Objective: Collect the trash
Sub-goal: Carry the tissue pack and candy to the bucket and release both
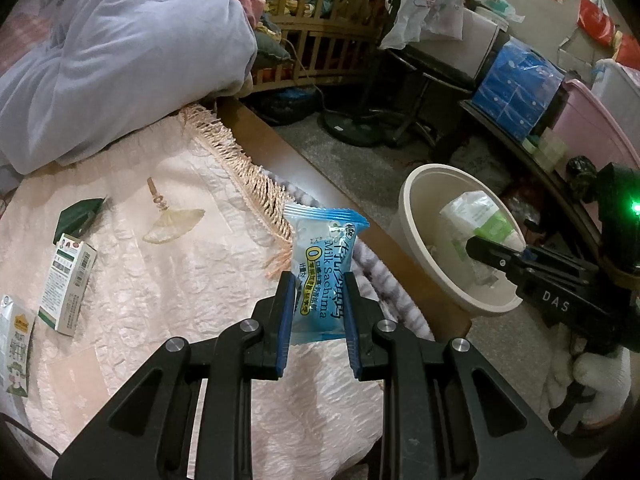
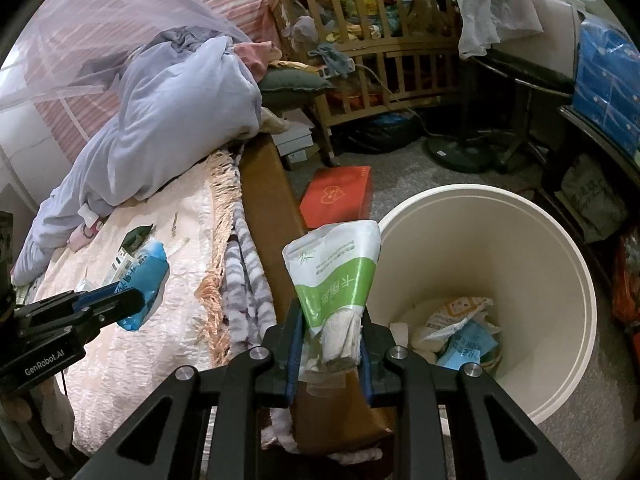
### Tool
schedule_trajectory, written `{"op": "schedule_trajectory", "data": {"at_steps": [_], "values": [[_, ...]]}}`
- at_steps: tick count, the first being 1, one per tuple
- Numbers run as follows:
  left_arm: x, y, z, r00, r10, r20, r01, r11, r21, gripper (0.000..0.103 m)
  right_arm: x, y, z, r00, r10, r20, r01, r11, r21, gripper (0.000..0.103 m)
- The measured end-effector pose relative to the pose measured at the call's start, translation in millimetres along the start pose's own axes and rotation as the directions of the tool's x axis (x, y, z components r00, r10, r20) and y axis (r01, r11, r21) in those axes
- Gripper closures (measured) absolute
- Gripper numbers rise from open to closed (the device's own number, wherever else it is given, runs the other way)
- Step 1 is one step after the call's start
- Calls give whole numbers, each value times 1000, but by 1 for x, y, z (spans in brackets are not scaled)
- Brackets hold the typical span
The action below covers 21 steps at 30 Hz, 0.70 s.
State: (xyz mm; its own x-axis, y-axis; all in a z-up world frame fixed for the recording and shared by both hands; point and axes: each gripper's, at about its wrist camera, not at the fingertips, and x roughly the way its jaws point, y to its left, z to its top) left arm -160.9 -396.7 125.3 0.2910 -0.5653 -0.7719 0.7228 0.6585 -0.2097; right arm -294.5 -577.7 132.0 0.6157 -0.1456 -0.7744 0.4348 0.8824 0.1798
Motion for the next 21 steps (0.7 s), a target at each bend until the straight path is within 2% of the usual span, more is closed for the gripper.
{"op": "schedule_trajectory", "data": {"at_steps": [21], "values": [[9,-17,10,998,-62,-9,62,998,5,83,-2,-23,-2,1000,-26,2,26,999,45,81]]}}
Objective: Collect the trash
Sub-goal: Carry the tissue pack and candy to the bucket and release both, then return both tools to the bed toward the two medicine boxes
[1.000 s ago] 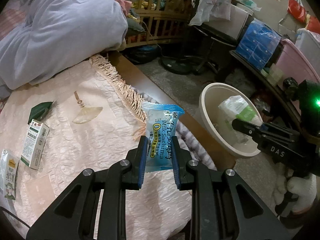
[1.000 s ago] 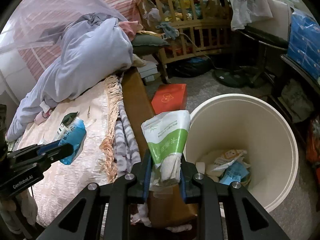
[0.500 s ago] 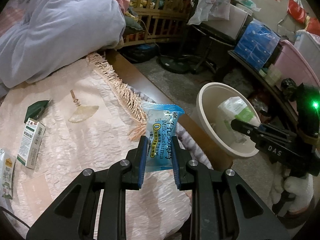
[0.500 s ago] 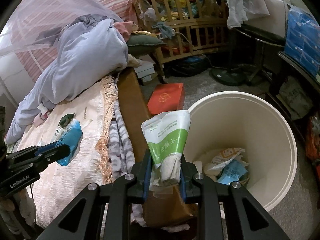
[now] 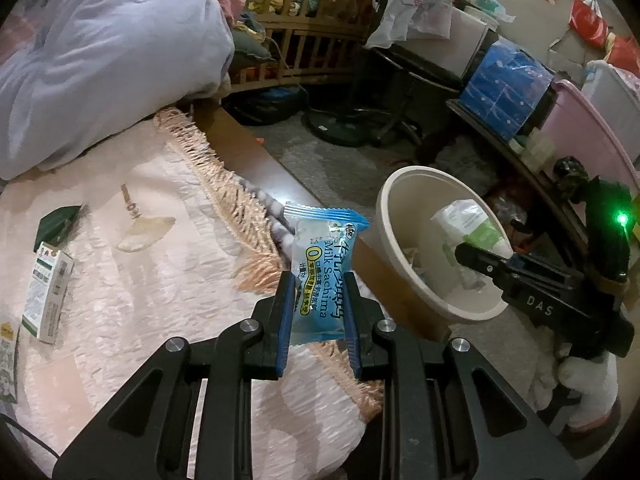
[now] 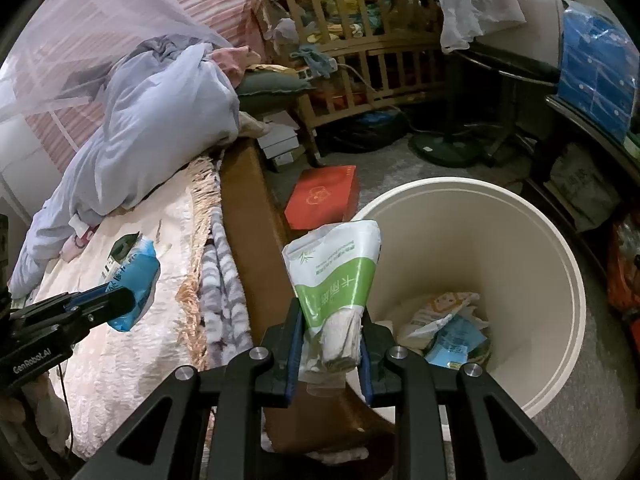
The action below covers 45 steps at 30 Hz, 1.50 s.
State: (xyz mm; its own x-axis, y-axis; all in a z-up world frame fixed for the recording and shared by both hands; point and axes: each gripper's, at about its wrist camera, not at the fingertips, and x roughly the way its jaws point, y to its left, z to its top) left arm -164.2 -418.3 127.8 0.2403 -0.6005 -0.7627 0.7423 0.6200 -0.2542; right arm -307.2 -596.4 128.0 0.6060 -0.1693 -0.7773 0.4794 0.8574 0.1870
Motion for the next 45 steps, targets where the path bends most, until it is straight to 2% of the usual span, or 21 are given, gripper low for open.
{"op": "schedule_trajectory", "data": {"at_steps": [6,11,18,20,21,22,23,24,25,26,27,29,34,37,41,45], "values": [[7,-15,9,998,-60,-4,60,998,3,83,-2,-19,0,1000,-26,6,26,999,33,81],[22,-42,22,991,-131,-21,131,991,24,83,-4,-46,-2,997,-81,5,81,994,78,81],[56,-80,38,964,-257,-65,259,965,41,82,2,-82,-5,991,-132,-18,133,980,149,81],[63,-87,42,959,-277,-67,280,959,40,82,6,-90,-5,990,-139,-27,142,975,169,77],[67,-90,44,956,-288,-64,291,956,36,81,7,-94,-4,989,-142,-27,145,973,179,70],[71,-92,46,950,-307,-59,309,951,26,76,8,-97,-4,989,-145,-24,147,971,191,66],[74,-93,47,945,-323,-57,325,946,15,69,8,-101,-4,989,-146,-16,147,967,208,56],[77,-93,48,939,-338,-58,338,941,2,51,7,-103,-4,989,-145,-10,144,965,220,52],[79,-92,49,934,-352,-59,352,936,-12,43,7,-106,-4,990,-143,-8,141,963,231,52],[78,-91,49,931,-361,-57,361,932,-17,43,7,-106,-5,990,-142,-8,140,961,238,52],[76,-90,49,932,-358,-58,358,934,-11,43,8,-107,-5,990,-143,-10,141,961,238,52],[71,-86,47,945,-322,-52,323,946,11,43,10,-106,-5,990,-142,-16,142,963,230,52],[52,-66,36,982,-190,-19,191,981,42,43,13,-99,-9,993,-115,-23,117,967,227,52],[43,-50,26,993,-115,2,115,993,38,43,14,-85,-9,995,-97,-20,100,972,212,52],[32,-28,13,999,-30,20,30,999,15,43,12,-65,-9,997,-76,-13,77,981,180,52],[19,-12,3,997,53,51,-53,999,7,43,15,-42,-8,999,-48,-14,50,986,159,51]]}}
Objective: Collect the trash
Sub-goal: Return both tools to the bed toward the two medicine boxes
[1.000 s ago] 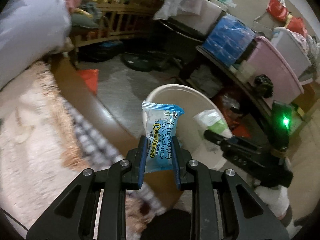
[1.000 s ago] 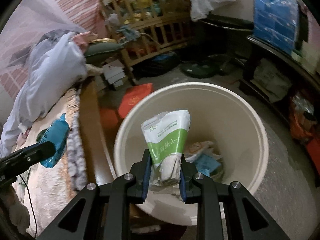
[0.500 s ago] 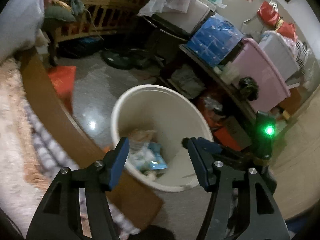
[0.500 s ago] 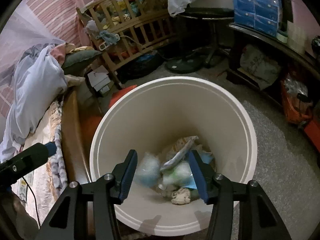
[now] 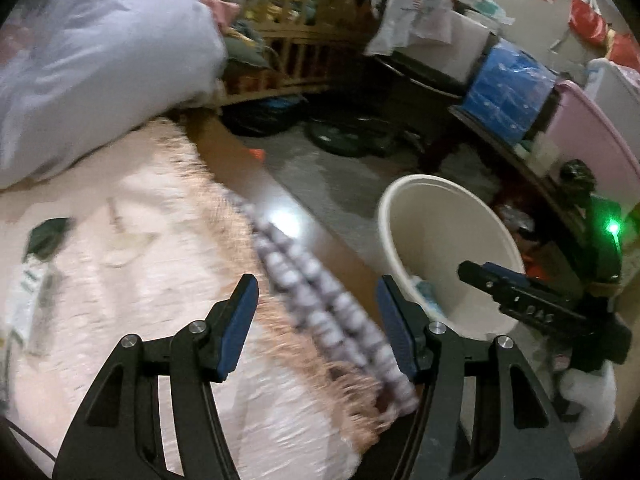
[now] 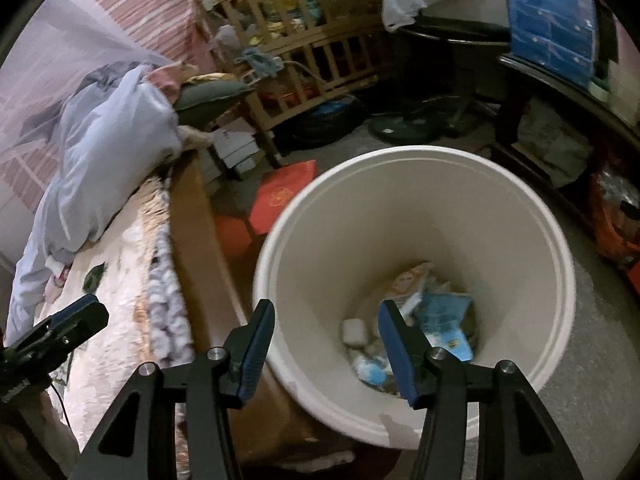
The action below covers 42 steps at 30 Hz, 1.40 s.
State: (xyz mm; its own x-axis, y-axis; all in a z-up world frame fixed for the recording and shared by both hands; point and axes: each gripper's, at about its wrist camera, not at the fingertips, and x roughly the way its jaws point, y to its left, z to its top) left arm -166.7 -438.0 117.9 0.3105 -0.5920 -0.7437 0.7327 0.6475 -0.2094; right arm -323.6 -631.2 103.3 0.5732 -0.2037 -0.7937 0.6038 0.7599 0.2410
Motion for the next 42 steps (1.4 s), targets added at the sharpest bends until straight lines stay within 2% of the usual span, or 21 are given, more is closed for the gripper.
{"op": "schedule_trajectory", "data": {"at_steps": [10,26,36,42], "values": [[-34,49,-23,990,138,37,-136,990,-48,43,9,64,-10,997,66,-33,-69,993,-99,50],[-65,109,-50,967,252,21,-247,959,-139,43,26,144,-29,988,121,-99,-142,960,-242,46],[-91,169,-80,945,325,-31,-324,923,-209,43,42,193,-46,976,146,-160,-192,926,-325,45],[-119,215,-102,923,381,-59,-383,887,-259,43,55,230,-55,967,160,-200,-229,892,-391,45]]}}
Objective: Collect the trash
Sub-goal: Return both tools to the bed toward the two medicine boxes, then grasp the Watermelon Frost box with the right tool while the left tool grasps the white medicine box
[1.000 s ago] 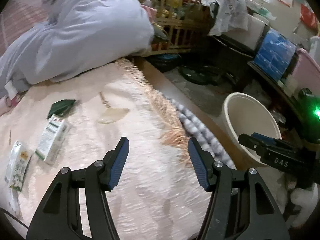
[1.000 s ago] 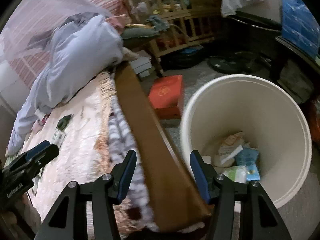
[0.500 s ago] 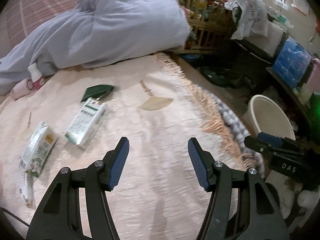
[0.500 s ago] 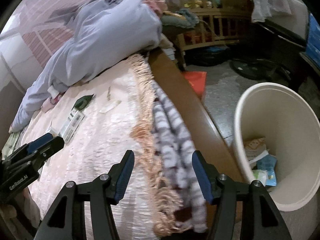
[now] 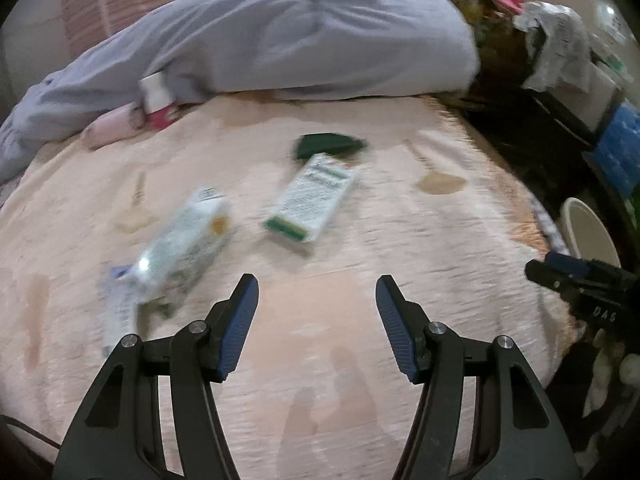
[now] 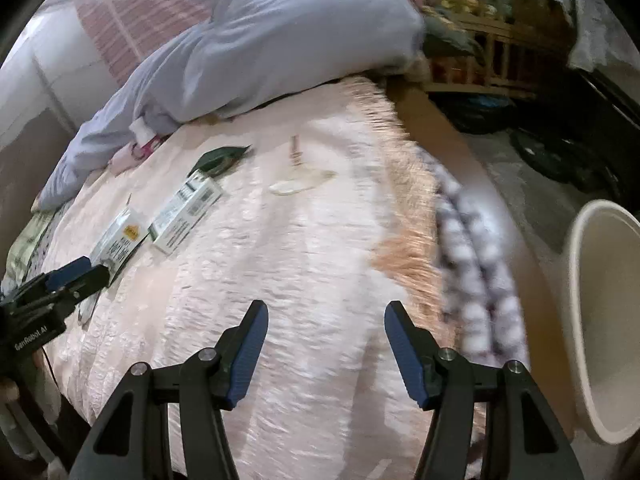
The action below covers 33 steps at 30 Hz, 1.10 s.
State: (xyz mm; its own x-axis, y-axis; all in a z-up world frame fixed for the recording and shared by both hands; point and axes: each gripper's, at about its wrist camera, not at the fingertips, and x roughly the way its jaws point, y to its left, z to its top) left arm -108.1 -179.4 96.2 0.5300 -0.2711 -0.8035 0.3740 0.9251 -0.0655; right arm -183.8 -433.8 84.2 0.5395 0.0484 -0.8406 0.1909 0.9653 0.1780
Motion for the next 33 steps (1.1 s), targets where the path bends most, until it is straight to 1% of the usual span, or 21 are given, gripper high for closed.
{"op": "schedule_trajectory", "data": {"at_steps": [4,6,11,14,16,18,20,23,27,30,32,33], "values": [[-4,44,-7,999,52,-17,-53,997,-53,43,16,20,10,1000,24,-18,-24,999,-36,45],[-5,60,-9,997,74,-21,-76,994,-74,43,25,30,17,999,32,-26,-33,998,-58,45],[-10,107,-20,995,93,-37,-98,982,-164,43,47,59,46,998,62,-25,-64,991,-116,45],[-9,126,-28,992,112,-60,-121,975,-186,43,64,75,62,997,54,-46,-60,988,-145,45],[-5,140,-36,986,139,-91,-155,968,-199,43,74,86,68,996,71,-62,-80,986,-146,45],[0,150,-40,984,141,-110,-162,963,-217,43,86,100,73,991,106,-79,-116,984,-135,45],[4,161,-45,983,133,-126,-161,954,-252,43,98,117,79,989,124,-79,-133,984,-117,44],[7,170,-49,984,118,-132,-151,947,-282,43,117,143,88,986,139,-88,-149,983,-112,39],[12,175,-49,988,79,-129,-116,946,-304,43,134,173,97,993,94,-70,-103,984,-148,37],[17,176,-48,989,54,-136,-94,947,-306,43,149,183,105,998,31,-56,-38,991,-127,32],[20,177,-47,989,56,-135,-95,947,-306,43,162,189,108,998,-9,-61,2,993,-118,32],[22,178,-47,989,63,-137,-102,947,-303,43,167,190,108,998,-10,-69,2,993,-114,32]]}}
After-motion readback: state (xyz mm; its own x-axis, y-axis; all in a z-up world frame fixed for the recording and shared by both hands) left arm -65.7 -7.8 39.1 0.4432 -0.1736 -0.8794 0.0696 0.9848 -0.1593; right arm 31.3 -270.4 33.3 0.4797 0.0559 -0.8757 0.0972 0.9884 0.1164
